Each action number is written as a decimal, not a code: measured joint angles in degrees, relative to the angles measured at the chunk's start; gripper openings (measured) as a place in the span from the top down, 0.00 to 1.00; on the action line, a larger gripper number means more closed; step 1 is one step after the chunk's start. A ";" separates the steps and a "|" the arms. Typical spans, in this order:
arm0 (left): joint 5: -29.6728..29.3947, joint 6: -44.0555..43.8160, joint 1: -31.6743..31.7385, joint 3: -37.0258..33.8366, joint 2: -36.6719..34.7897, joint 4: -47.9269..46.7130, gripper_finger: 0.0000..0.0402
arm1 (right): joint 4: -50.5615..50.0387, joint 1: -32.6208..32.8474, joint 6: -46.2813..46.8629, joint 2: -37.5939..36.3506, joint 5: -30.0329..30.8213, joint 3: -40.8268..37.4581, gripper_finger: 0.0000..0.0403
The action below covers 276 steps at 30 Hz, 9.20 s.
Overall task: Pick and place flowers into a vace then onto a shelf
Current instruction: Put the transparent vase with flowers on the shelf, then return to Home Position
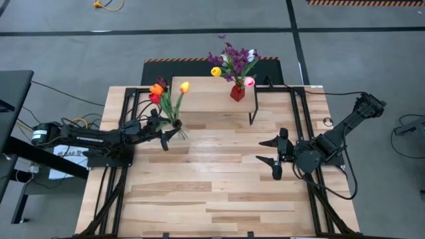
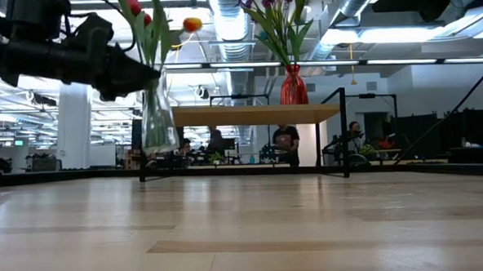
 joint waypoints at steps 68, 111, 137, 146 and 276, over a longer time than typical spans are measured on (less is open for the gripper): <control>16.81 4.83 31.23 31.18 15.97 -18.17 0.53 | 1.18 0.00 0.63 0.00 -0.22 0.02 0.37; 13.95 10.36 31.21 30.97 8.54 -30.29 0.42 | 1.55 0.02 0.66 0.00 -0.92 0.02 0.37; 11.64 -7.93 16.97 13.59 -19.40 -25.74 0.42 | 1.34 -2.49 -3.56 0.00 -0.78 0.02 0.37; 13.90 -11.47 5.61 1.60 -20.77 -9.33 0.42 | 5.48 -5.88 -8.29 -2.93 -1.45 0.02 0.37; 4.63 -7.94 -20.95 -5.07 -33.77 -38.25 0.42 | 18.16 -9.31 -18.38 -49.81 -10.37 -37.03 0.37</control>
